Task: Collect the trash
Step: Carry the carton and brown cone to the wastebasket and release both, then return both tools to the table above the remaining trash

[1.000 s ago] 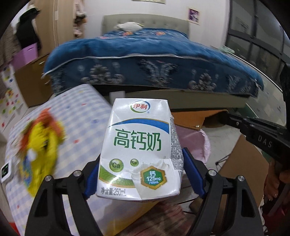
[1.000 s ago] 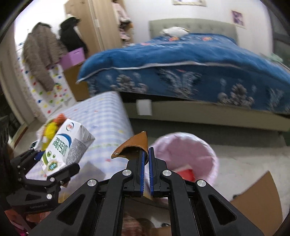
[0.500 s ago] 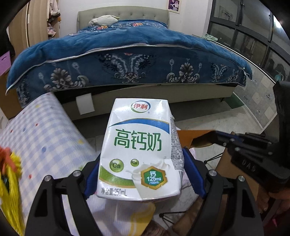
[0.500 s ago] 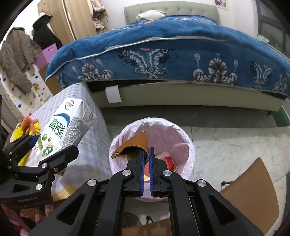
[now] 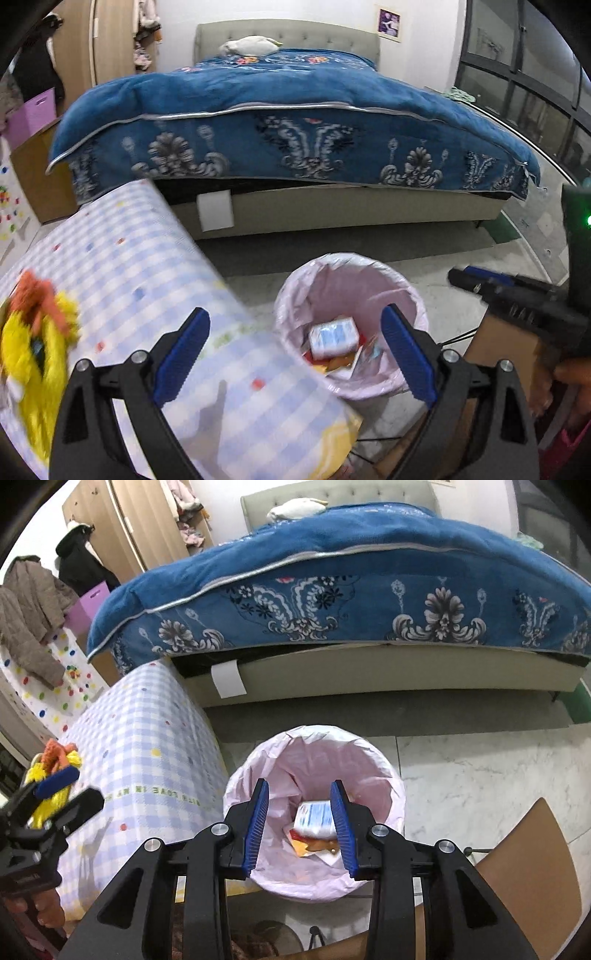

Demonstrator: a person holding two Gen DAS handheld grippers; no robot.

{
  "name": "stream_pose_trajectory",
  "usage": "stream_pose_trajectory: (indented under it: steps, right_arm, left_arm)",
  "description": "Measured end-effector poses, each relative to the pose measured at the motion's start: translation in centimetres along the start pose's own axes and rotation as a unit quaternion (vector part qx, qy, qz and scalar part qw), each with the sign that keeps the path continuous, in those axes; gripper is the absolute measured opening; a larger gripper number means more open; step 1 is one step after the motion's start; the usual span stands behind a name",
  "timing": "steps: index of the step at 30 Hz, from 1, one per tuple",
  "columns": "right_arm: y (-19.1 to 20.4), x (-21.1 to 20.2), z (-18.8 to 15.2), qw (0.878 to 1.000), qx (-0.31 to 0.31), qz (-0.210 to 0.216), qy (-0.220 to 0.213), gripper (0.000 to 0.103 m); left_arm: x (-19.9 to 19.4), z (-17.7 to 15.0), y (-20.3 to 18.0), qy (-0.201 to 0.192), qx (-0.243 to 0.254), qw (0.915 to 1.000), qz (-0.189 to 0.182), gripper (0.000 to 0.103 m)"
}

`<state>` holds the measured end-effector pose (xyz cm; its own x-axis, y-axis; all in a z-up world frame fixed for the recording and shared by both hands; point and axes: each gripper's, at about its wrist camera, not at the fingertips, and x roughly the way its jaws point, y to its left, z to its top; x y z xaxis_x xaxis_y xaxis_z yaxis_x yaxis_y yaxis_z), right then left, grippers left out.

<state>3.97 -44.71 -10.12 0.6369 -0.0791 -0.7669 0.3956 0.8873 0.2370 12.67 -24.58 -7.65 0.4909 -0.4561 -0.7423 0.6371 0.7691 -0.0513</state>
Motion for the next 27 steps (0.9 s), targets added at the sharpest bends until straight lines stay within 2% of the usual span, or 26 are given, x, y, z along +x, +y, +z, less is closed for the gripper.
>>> stream_pose_trajectory:
  steps: [6,14,20,27]
  right_arm:
    - [3.3,-2.0,-0.5,0.999,-0.026,0.023,-0.01,0.037]
    - [11.9,-3.4,-1.4,0.992,-0.102,0.073,-0.013,0.039]
    - [18.9,-3.7,-2.2,0.981,-0.162,0.105,-0.011,0.048]
    - [25.9,-2.8,-2.0,0.967,-0.217,0.132,-0.004,0.048]
  left_arm:
    - [-3.7,-3.2,3.0,-0.003,-0.023,0.9994,0.024,0.091]
    - [-9.3,-6.8,8.3,-0.023,-0.069,0.9945,0.075,0.091]
    - [-13.1,-9.6,14.4,-0.034,-0.121,0.9835,0.13,0.091]
    - [-16.4,-11.2,22.7,-0.044,-0.187,0.9611,0.198,0.091]
